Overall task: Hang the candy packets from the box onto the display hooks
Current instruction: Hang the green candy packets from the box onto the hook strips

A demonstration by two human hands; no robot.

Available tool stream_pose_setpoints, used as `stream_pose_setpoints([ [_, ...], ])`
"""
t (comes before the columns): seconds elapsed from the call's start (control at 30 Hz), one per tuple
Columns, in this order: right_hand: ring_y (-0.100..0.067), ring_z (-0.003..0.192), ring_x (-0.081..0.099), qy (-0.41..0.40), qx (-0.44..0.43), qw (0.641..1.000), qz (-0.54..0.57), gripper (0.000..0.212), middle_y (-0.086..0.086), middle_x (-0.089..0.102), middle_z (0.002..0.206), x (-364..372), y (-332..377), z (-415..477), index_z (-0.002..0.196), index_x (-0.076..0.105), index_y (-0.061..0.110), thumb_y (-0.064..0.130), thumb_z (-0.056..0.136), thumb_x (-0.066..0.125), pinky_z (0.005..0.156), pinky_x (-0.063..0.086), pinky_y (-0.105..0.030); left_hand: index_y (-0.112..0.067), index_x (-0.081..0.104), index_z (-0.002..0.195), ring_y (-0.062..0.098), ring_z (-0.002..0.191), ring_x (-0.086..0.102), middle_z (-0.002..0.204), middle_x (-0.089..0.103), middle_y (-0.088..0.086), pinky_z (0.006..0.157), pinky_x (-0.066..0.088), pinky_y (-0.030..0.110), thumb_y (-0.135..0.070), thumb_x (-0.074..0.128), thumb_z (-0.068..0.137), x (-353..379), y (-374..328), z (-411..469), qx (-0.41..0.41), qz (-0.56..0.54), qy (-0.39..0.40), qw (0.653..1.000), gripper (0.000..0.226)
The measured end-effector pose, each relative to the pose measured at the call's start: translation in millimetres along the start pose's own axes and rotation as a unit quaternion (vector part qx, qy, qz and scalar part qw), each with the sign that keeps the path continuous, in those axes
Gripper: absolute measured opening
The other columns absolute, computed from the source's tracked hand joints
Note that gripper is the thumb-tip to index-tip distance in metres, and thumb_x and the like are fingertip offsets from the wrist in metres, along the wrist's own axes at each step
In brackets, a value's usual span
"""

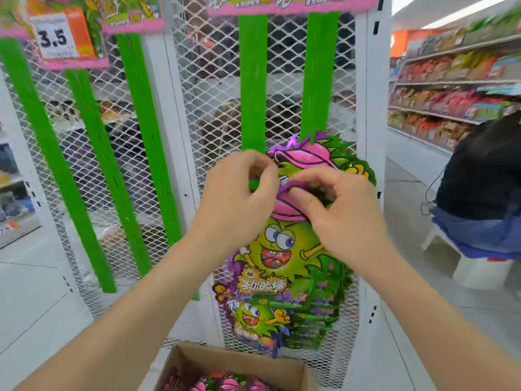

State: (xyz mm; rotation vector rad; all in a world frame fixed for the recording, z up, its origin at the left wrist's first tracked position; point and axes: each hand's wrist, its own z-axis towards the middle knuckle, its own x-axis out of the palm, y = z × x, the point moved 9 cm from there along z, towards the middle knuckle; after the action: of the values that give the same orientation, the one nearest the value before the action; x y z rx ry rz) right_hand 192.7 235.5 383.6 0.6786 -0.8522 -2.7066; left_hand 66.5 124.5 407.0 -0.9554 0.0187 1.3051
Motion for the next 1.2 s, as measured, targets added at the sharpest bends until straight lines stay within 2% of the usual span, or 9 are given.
stream_pose_setpoints([
  [0.23,0.0,0.09,0.073,-0.054,-0.05,0.996,-0.052,0.028,0.017,0.077,0.095,-54.6,19.8,77.6,0.108,0.078,0.034,0.011,0.092,0.075,0.091,0.06,-0.029,-0.017,0.067,0.134,0.012,0.118,0.064,0.125,0.071,-0.005,0.106,0.048,0.029,-0.019,0.052,0.105,7.9,-49.0,85.4,0.013,-0.022,-0.015,1.0,0.033],
  [0.4,0.004,0.089,0.071,-0.084,-0.076,0.988,-0.106,0.022,0.017,0.073,0.094,-72.2,23.8,109.7,0.11,0.079,0.025,0.018,0.089,0.08,0.091,0.056,-0.019,-0.022,0.071,0.108,0.014,0.094,0.063,0.107,0.076,0.006,0.083,0.047,0.029,-0.015,0.052,0.103,19.2,-42.3,110.6,-0.059,-0.103,0.007,0.993,0.021],
  [0.6,0.007,0.086,0.07,-0.113,-0.094,0.985,-0.09,0.021,0.02,0.072,0.093,-72.9,17.6,124.0,0.108,0.079,0.027,0.025,0.087,0.083,0.082,0.053,-0.012,-0.021,0.062,0.09,0.015,0.072,0.047,0.081,0.05,0.005,0.071,0.035,0.034,-0.023,0.056,0.096,24.4,-39.1,120.6,-0.071,-0.154,0.051,0.984,0.008],
  [0.77,0.006,0.08,0.054,-0.154,-0.13,0.973,-0.114,0.026,0.012,0.064,0.095,-70.7,15.3,131.4,0.113,0.081,0.026,0.031,0.087,0.08,0.076,0.042,-0.015,-0.02,0.058,0.077,0.018,0.066,0.054,0.072,0.058,-0.001,0.052,0.045,0.023,-0.03,0.063,0.096,26.9,-37.6,130.1,-0.1,-0.133,0.108,0.98,0.022],
  [0.9,-0.009,0.09,0.064,-0.176,-0.153,0.967,-0.103,0.023,-0.001,0.072,0.102,-75.6,22.9,134.6,0.115,0.081,0.019,0.021,0.093,0.073,0.083,0.048,-0.018,-0.017,0.069,0.091,0.023,0.084,0.069,0.092,0.072,0.003,0.079,0.059,0.035,-0.028,0.069,0.093,31.8,-40.9,135.0,-0.096,-0.157,0.137,0.973,0.011],
  [0.97,-0.005,0.09,0.065,-0.187,-0.157,0.965,-0.096,0.022,0.002,0.072,0.101,-77.4,26.0,135.6,0.114,0.082,0.018,0.019,0.093,0.072,0.083,0.048,-0.013,-0.01,0.075,0.104,0.031,0.1,0.076,0.108,0.079,0.011,0.095,0.062,0.048,-0.037,0.073,0.079,32.1,-41.5,133.5,-0.107,-0.165,0.144,0.97,0.037],
  [1.03,-0.002,0.088,0.067,-0.2,-0.153,0.965,-0.079,0.021,0.006,0.072,0.099,-78.8,26.2,135.6,0.112,0.081,0.017,0.02,0.092,0.076,0.082,0.052,-0.015,-0.006,0.076,0.113,0.036,0.105,0.077,0.112,0.08,0.015,0.1,0.06,0.057,-0.038,0.073,0.074,34.0,-36.8,134.0,-0.123,-0.191,0.152,0.962,0.051],
  [1.13,-0.001,0.084,0.072,-0.216,-0.135,0.966,-0.051,0.019,0.008,0.076,0.093,-81.3,22.4,133.1,0.105,0.079,0.017,0.026,0.088,0.083,0.078,0.056,-0.017,-0.009,0.075,0.1,0.038,0.097,0.078,0.099,0.08,0.014,0.1,0.058,0.062,-0.025,0.073,0.09,38.3,-34.0,130.2,-0.138,-0.231,0.171,0.948,0.019],
  [1.2,0.002,0.081,0.07,-0.213,-0.127,0.967,-0.054,0.021,0.01,0.076,0.092,-78.4,20.1,131.0,0.103,0.08,0.017,0.03,0.087,0.084,0.076,0.054,-0.015,-0.005,0.074,0.105,0.044,0.101,0.077,0.103,0.079,0.021,0.099,0.057,0.065,-0.018,0.074,0.087,38.3,-33.3,127.8,-0.145,-0.246,0.163,0.944,0.023],
])
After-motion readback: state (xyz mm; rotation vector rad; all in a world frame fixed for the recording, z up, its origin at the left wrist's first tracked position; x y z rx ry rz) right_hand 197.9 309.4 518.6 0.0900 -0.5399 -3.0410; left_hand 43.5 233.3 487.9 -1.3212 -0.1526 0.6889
